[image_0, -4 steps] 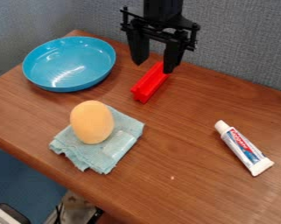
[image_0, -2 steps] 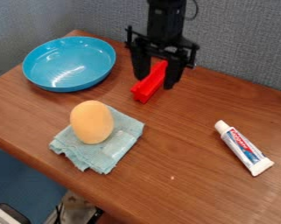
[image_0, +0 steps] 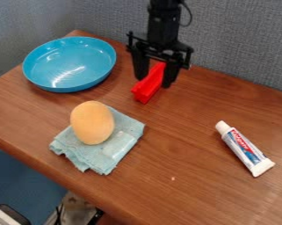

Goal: Put the red object on the blue plate

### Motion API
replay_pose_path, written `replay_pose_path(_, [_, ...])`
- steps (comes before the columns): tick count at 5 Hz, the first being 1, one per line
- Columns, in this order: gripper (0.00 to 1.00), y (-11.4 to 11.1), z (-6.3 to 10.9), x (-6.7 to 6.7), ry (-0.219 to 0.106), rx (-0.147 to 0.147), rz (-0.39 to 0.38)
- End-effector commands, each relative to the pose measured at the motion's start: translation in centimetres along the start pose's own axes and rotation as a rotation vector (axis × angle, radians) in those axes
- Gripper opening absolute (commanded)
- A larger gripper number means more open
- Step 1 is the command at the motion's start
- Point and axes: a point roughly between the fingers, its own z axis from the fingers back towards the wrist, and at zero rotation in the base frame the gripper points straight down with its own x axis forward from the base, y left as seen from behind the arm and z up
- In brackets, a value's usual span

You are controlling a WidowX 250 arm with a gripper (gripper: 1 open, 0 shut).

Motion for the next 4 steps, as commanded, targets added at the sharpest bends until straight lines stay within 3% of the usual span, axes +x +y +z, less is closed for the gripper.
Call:
replay_pose_path(1, [1.0,1.5,0.8,1.8,-0.05,0.022,0.026])
replay_pose_path(2, [0.0,2.1,0.2,2.3,-0.04,0.026,0.037])
replay_pose_path(3, [1.0,2.7,-0.5,2.9,-0.027,0.03,0.046])
replay_pose_path(4, [1.0,3.1,-1.3,3.3,-0.014,0.035,0.054])
